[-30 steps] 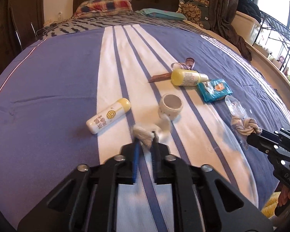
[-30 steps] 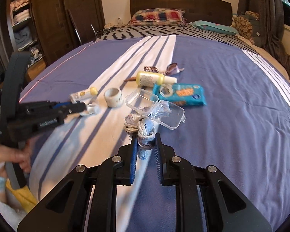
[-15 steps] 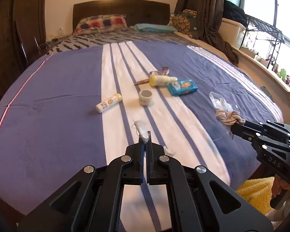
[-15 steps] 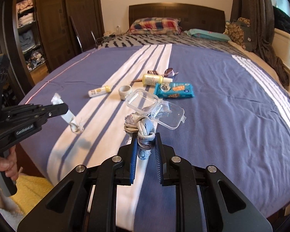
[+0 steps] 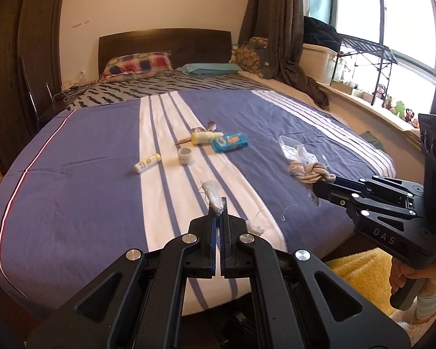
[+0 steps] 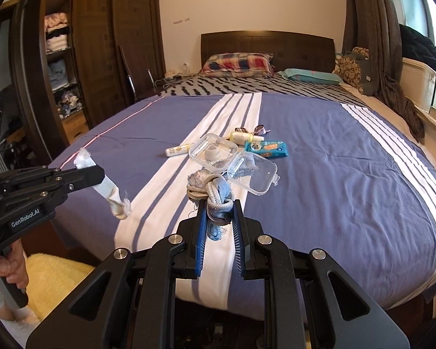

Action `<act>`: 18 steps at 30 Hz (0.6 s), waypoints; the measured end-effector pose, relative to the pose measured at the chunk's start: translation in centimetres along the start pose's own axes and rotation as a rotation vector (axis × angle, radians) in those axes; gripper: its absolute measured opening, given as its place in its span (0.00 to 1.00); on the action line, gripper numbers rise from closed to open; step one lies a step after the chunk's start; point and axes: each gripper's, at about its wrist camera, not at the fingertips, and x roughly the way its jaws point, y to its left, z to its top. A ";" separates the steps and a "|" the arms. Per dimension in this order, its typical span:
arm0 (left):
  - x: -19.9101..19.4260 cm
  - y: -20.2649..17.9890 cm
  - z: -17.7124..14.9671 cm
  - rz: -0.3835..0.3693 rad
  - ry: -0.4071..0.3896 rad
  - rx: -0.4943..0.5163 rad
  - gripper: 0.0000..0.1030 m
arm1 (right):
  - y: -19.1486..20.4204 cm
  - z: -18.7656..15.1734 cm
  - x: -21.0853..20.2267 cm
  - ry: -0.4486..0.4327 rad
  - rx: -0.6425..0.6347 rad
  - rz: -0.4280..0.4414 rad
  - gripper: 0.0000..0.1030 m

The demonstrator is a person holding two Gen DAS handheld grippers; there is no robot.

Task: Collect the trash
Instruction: 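Carry the cord bundle and white fluff down toward the black bin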

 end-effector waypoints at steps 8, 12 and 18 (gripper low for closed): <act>-1.4 -1.3 -4.1 -0.030 0.033 -0.008 0.00 | -0.6 -3.4 -2.1 0.012 0.038 0.006 0.17; -0.8 -1.4 -6.8 -0.049 0.081 -0.026 0.00 | -1.1 -5.8 -1.8 0.063 0.061 0.011 0.17; 1.8 -0.7 -11.1 -0.080 0.194 -0.067 0.00 | -0.9 -9.1 -0.2 0.157 0.078 0.026 0.17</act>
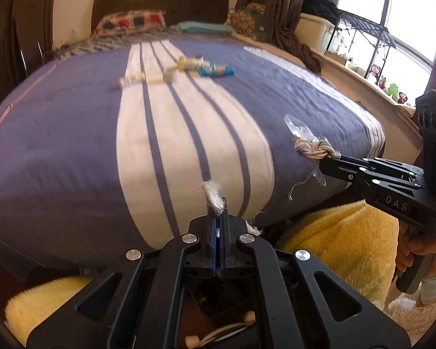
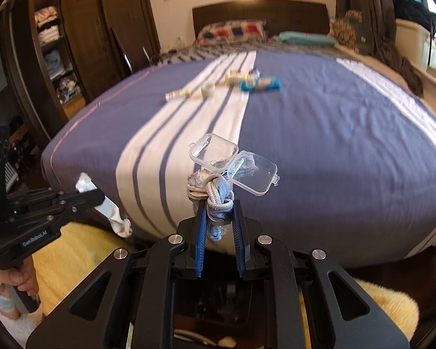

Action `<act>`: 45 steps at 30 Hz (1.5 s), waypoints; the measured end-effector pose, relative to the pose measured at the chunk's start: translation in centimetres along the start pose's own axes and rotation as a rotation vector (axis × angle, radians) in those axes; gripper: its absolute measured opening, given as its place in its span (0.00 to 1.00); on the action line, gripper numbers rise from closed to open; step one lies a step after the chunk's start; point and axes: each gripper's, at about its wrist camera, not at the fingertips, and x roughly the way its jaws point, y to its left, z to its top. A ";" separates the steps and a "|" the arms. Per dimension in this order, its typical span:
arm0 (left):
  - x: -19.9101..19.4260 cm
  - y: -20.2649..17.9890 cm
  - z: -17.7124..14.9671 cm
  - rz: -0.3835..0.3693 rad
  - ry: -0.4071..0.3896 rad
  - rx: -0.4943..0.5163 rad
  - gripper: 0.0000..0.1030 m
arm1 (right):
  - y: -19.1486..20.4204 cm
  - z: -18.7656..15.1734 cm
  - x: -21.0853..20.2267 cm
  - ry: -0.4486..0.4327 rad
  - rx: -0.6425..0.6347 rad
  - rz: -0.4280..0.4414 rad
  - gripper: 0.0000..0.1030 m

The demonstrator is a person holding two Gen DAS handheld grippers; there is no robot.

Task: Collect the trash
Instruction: 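Carry the cord bundle and white fluff down toward the black bin, then open both tools over the black bin to drop the items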

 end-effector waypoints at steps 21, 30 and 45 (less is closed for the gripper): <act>15.4 1.7 -10.9 -0.059 0.461 -0.076 0.00 | -0.7 -11.2 13.3 0.466 0.110 0.092 0.17; 16.9 2.5 -12.0 -0.053 0.514 -0.125 0.36 | -1.2 -11.9 15.7 0.508 0.160 0.039 0.53; 12.8 2.6 -8.8 0.016 0.358 -0.099 0.89 | -3.0 -9.0 13.2 0.386 0.186 -0.034 0.91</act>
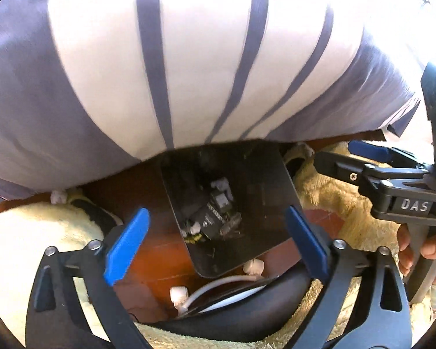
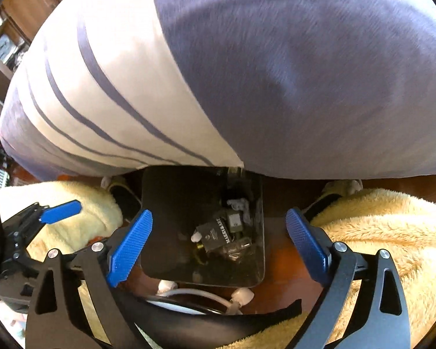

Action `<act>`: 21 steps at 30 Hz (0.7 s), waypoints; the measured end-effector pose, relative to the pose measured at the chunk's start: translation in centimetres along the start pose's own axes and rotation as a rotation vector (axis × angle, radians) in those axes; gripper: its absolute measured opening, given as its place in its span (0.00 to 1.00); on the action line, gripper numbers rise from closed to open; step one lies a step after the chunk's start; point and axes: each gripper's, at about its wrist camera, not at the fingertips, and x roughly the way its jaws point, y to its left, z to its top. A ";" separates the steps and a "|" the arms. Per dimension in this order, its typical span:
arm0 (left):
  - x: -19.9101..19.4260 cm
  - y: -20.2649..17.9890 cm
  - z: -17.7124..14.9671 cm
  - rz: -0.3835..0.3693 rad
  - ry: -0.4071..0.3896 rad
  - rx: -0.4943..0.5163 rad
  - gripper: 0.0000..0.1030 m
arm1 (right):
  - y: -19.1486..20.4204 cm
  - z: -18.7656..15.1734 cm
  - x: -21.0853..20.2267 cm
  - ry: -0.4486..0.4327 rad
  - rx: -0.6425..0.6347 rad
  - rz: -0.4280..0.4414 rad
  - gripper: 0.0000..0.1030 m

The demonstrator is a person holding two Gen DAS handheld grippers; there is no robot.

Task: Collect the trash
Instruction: 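Open both tools over the black bin to drop the items, then raise both open tools back over the items on the bed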

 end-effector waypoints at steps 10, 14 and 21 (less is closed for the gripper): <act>-7.8 -0.5 2.0 0.027 -0.188 0.022 0.92 | 0.5 2.2 -6.4 -0.158 -0.020 -0.007 0.94; -10.7 -0.1 3.5 0.050 -0.253 0.018 0.92 | 0.8 4.1 -9.7 -0.242 -0.043 -0.009 0.94; -14.4 1.1 6.2 0.082 -0.344 0.001 0.92 | 1.1 7.2 -13.4 -0.343 -0.077 -0.005 0.95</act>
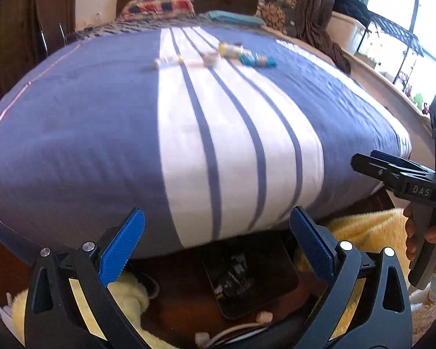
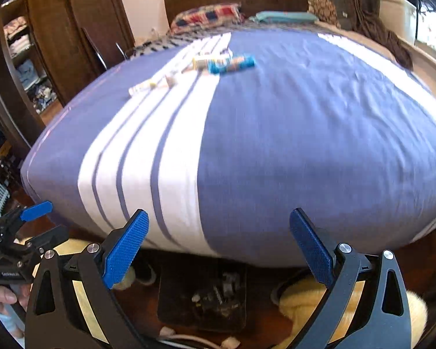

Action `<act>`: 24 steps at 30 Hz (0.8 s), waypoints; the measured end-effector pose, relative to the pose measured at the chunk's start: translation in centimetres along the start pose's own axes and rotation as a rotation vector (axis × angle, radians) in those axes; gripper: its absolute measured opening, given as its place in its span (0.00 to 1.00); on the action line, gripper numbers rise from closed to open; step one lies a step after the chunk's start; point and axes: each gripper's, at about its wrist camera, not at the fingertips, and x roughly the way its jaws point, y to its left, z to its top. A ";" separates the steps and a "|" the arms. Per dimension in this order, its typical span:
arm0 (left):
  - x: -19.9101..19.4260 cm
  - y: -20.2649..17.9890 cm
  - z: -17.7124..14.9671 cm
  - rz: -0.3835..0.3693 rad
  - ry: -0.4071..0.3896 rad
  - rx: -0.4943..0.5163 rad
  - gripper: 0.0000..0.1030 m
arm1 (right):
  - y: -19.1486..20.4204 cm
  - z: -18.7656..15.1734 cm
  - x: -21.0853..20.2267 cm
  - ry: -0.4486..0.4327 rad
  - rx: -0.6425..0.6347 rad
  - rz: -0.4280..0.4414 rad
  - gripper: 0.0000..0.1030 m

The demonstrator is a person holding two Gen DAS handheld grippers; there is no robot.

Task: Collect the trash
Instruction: 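Raise both open tools back over the items on the bed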

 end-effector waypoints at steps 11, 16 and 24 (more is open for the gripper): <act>0.0 1.7 5.1 0.046 -0.063 -0.004 0.92 | 0.2 6.3 -0.3 -0.090 -0.068 -0.041 0.95; 0.9 2.2 7.8 0.061 -0.077 0.016 0.92 | 0.0 8.9 0.9 -0.096 -0.072 -0.070 0.95; 4.6 3.4 12.0 0.077 -0.054 0.027 0.92 | -0.7 13.1 5.1 -0.067 -0.058 -0.095 0.95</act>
